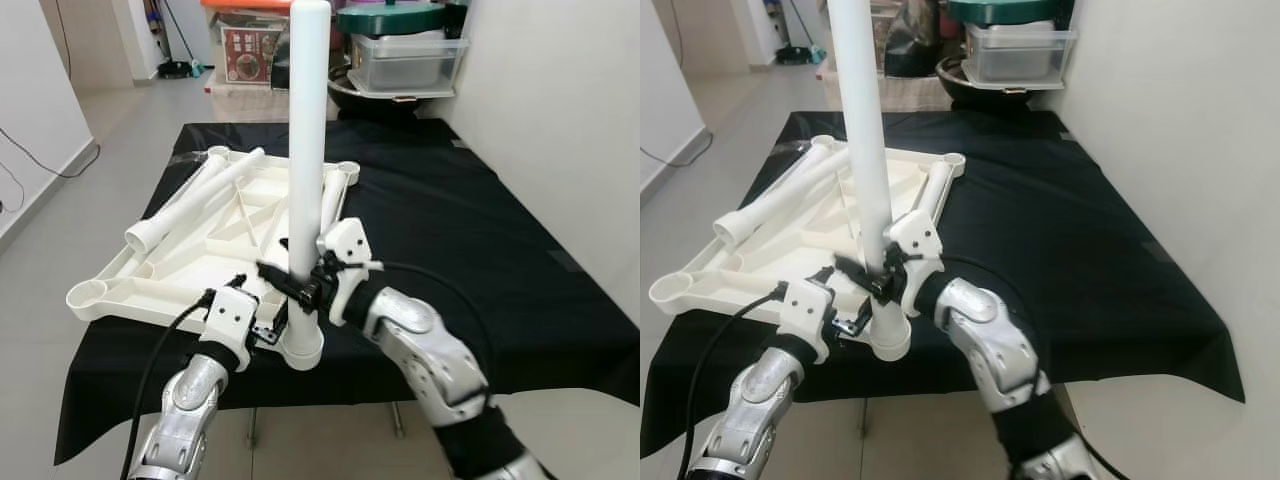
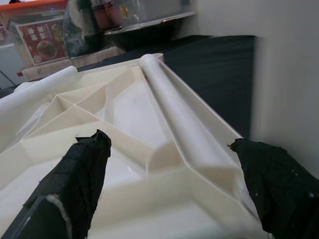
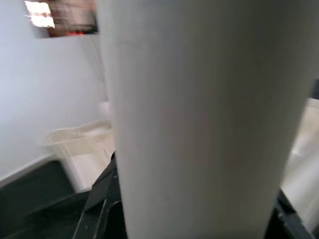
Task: Building children table
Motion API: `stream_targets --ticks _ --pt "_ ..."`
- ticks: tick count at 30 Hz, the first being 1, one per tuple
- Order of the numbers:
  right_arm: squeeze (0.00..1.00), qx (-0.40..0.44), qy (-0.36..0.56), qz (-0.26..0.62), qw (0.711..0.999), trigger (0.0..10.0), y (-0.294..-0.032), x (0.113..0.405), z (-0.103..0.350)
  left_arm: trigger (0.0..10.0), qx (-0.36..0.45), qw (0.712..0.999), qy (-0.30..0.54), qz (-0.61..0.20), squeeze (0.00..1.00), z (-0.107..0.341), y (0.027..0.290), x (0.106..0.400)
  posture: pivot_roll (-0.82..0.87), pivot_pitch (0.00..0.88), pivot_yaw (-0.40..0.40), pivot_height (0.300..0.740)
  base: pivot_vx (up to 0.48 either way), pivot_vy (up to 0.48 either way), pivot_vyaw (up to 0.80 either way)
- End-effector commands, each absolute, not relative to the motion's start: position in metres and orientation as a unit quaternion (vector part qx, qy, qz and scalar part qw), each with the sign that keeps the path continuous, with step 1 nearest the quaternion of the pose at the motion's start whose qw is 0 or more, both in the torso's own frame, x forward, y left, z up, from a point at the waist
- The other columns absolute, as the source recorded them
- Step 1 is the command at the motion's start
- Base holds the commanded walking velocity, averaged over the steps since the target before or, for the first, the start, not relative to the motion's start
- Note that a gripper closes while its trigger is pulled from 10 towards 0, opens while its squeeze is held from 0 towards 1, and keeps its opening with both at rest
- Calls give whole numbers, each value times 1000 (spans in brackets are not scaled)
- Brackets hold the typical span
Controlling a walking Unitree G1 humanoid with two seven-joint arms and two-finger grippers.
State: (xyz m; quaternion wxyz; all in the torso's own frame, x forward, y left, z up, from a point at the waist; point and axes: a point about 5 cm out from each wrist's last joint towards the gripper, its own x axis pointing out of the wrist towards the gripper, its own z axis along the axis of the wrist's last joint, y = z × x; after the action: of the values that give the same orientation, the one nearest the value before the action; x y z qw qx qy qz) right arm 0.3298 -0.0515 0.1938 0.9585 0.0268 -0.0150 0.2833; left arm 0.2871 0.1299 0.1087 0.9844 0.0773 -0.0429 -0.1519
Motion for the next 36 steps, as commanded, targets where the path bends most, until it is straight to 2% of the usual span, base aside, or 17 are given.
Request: stream_targets --ticks 1,4,6,9,10,15,16,20,21,23,24,25,26,27,29,32,36 --pt "0 38 40 120 991 0 -96 343 169 10000 78 985 -39 -146 0 105 135 283 39 0 -45 740 0 0 0" --pt "0 43 44 73 995 0 -107 344 166 10000 78 985 -38 -146 0 105 135 283 37 0 -43 740 0 0 0" --pt "0 59 49 0 997 0 -121 340 161 10000 78 985 -38 -147 0 105 135 283 25 0 -33 740 0 0 0" --pt "0 66 52 -28 996 0 -121 336 159 10000 77 985 -37 -150 0 105 134 284 20 0 -26 740 0 0 0" --pt "0 68 57 -21 996 10000 -114 333 158 10000 77 985 -38 -152 0 105 132 285 19 0 -25 740 0 0 0" --pt "0 70 27 35 997 10000 -88 325 166 10000 77 984 -39 -156 0 106 131 286 13 0 -22 740 0 0 0" --pt "1000 77 15 44 996 10000 -85 324 170 10000 77 984 -39 -156 0 106 131 286 13 0 -22 740 0 0 0" --pt "1000 91 -14 91 992 10000 -79 325 184 10000 77 984 -39 -155 0 106 131 286 18 0 -29 740 0 0 0" --pt "0 107 -29 155 982 10000 -73 325 195 10000 76 984 -39 -154 0 106 131 286 20 0 -32 740 0 0 0" --pt "0 124 -48 244 961 10000 -68 323 210 10000 75 985 -38 -153 0 105 131 285 19 0 -33 740 0 0 0" --pt "0 124 -48 244 961 10000 -68 323 210 10000 75 985 -38 -153 0 105 131 285 19 0 -33 740 0 0 0" --pt "0 119 -57 302 944 10000 -66 318 216 10000 75 985 -38 -153 0 105 131 284 19 0 -36 740 0 0 0" --pt "0 119 -57 302 944 10000 -66 318 216 10000 75 985 -38 -153 0 105 131 284 19 0 -36 740 0 0 0" --pt "0 107 -64 358 925 10000 -64 312 220 10000 74 985 -38 -153 0 105 131 284 20 0 -39 740 0 0 0" --pt "0 107 -64 358 925 10000 -64 312 220 10000 74 985 -38 -153 0 105 131 284 20 0 -39 740 0 0 0" --pt "0 39 -56 492 868 10000 -51 288 211 10000 73 985 -39 -149 0 105 132 284 38 0 -53 740 0 0 0" --pt "0 24 -49 501 864 10000 -48 286 203 10000 73 986 -40 -147 0 106 133 283 42 0 -56 740 0 0 0"
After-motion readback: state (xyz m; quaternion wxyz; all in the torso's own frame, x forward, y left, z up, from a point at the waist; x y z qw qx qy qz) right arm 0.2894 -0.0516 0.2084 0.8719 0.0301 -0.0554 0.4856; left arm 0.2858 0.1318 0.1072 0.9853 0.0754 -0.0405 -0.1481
